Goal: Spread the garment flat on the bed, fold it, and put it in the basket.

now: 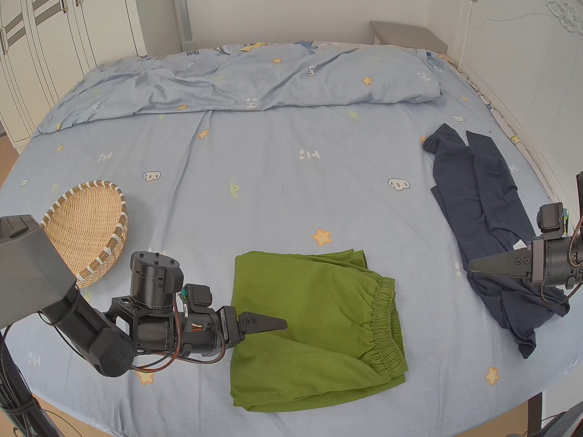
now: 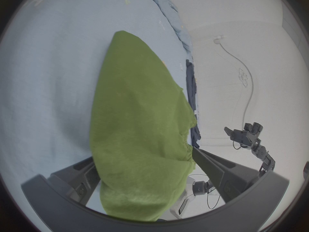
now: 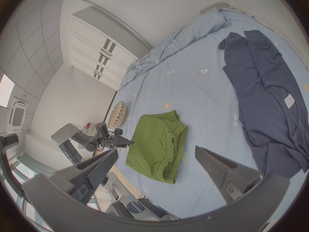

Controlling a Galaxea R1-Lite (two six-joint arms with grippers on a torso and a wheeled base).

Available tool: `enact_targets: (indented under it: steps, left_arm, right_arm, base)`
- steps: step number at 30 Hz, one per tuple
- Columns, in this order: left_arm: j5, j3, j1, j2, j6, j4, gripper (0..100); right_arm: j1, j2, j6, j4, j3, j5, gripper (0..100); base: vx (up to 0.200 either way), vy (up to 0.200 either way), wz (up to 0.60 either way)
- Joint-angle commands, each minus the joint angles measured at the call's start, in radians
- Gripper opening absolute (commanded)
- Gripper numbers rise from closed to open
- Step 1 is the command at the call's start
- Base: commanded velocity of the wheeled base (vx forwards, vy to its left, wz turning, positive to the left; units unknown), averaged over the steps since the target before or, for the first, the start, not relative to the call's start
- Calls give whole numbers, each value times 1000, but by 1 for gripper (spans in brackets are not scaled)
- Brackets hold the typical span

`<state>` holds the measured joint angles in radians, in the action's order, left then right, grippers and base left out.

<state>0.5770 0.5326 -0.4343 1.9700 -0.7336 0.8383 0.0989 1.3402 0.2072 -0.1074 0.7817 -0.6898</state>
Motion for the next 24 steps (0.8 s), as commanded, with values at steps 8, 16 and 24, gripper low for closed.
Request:
enact_targets:
  steps: [8, 16, 24]
  left_arm:
    - [21, -22, -80, 102, -12, 147, 100]
    - [20, -17, -73, 113, -12, 142, 0]
    - [23, 155, -4, -57, -24, -140, 0]
  right_arm:
    - [13, 4, 0, 0, -1, -1, 100]
    - [13, 5, 0, 0, -2, -1, 100]
    - [13, 5, 1, 0, -1, -1, 100]
  base:
    - [0, 0, 0]
    - [0, 0, 0]
    - [0, 0, 0]
